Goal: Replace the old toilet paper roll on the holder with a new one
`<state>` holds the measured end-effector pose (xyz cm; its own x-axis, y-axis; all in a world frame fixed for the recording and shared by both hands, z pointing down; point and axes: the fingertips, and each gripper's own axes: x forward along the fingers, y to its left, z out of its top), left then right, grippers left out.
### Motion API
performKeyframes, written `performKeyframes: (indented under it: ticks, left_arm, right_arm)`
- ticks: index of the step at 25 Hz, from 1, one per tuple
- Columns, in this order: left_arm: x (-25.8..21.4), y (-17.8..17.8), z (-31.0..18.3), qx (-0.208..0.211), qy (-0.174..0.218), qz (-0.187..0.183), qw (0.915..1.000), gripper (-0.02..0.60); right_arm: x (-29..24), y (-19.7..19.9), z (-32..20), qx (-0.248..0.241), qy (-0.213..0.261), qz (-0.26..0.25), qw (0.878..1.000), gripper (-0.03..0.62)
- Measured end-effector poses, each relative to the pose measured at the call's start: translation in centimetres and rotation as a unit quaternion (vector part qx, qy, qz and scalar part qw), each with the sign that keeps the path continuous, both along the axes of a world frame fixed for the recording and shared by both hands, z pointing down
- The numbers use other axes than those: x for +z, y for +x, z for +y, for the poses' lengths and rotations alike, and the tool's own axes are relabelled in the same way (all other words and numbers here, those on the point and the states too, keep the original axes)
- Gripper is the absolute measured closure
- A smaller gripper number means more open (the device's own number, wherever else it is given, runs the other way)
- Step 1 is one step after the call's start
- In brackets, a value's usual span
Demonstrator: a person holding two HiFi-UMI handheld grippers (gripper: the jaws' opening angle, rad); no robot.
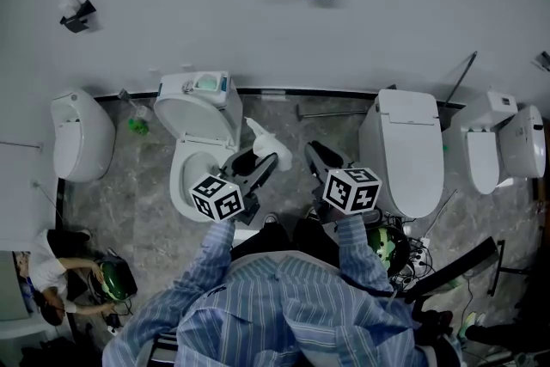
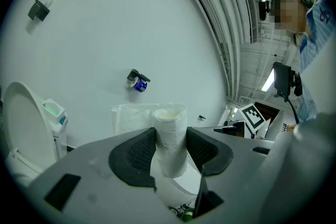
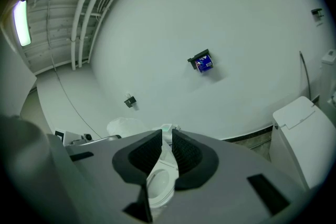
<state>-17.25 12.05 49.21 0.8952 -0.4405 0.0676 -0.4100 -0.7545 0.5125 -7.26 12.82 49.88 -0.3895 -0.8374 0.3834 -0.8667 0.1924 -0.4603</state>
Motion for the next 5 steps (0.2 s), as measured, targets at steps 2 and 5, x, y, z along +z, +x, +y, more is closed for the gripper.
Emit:
performKeyframes:
  ticks: [2,5]
  left_arm:
    - [-0.08,0.02,-0.20,0.001,0.002,0.001,1.0000,0.399]
    - [-0.14,-0.06,-0.40,0.000,0.004,0.003,1.0000,0.400]
  right_arm:
    - [0.04,0.07,-0.22,0.001,0.000,0.002,1.000,0.530]
    - [0.04,0.14,-0.49,0.002,0.000,0.005,1.000,0.530]
